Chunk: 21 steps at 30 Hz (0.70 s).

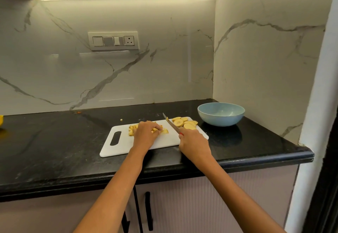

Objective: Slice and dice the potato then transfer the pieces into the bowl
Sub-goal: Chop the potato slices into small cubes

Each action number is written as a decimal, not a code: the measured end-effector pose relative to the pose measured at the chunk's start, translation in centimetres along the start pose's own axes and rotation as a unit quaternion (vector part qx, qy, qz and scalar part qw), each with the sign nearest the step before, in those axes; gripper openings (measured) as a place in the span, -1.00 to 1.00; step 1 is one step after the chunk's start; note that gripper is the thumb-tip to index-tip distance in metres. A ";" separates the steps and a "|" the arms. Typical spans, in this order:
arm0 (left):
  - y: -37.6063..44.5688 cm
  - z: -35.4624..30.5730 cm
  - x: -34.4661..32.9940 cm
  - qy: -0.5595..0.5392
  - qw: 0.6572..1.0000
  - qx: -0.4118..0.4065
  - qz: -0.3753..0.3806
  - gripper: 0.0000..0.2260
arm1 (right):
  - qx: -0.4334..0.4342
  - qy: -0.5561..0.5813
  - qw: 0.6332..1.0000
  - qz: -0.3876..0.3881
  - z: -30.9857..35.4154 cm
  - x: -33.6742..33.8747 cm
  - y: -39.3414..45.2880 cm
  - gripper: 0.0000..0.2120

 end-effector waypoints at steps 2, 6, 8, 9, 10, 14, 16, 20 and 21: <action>0.2 -0.2 0.1 -0.007 0.999 0.001 -0.032 -0.79 | 0.006 0.006 1.000 -0.001 -0.1 0.0 0.1 -0.75; 0.7 -0.7 0.6 -0.058 0.991 -0.022 -0.119 -0.80 | 0.023 0.013 1.000 -0.006 -0.3 -0.2 0.3 -0.76; 1.1 -0.8 0.6 -0.104 0.983 -0.052 -0.139 -0.87 | 0.037 0.010 0.999 -0.009 -0.3 -0.3 0.4 -0.76; 1.4 -0.9 0.4 -0.116 0.982 -0.061 -0.139 -0.89 | 0.044 0.008 0.999 -0.008 -0.3 -0.4 0.5 -0.75; 1.5 -0.9 0.3 -0.118 0.981 -0.068 -0.135 -0.91 | 0.050 0.005 0.999 -0.005 -0.3 -0.4 0.6 -0.74; 2.2 -0.6 -0.2 -0.056 0.988 -0.062 -0.128 -0.92 | 0.060 -0.001 0.998 -0.007 -0.4 -0.7 0.8 -0.72; 2.4 -0.2 -0.2 -0.025 0.991 -0.044 -0.120 -0.88 | 0.054 0.002 0.998 -0.019 -0.5 -0.9 1.1 -0.73; 2.5 0.0 -0.1 -0.030 0.991 -0.041 -0.121 -0.88 | 0.036 0.015 0.999 -0.030 -0.8 -1.5 1.8 -0.73; 2.5 -0.1 -0.1 -0.037 0.991 -0.043 -0.119 -0.89 | 0.034 0.020 0.999 -0.033 -0.8 -1.6 1.9 -0.72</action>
Point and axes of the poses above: each hand's wrist, its own y-axis towards the middle knuckle, its own x-axis out of the back of the hand, z = x × y, the point moved 2 cm from there along y, towards the middle knuckle, and after that the axes turned 13 degrees about -z, right-handed, at the moved point
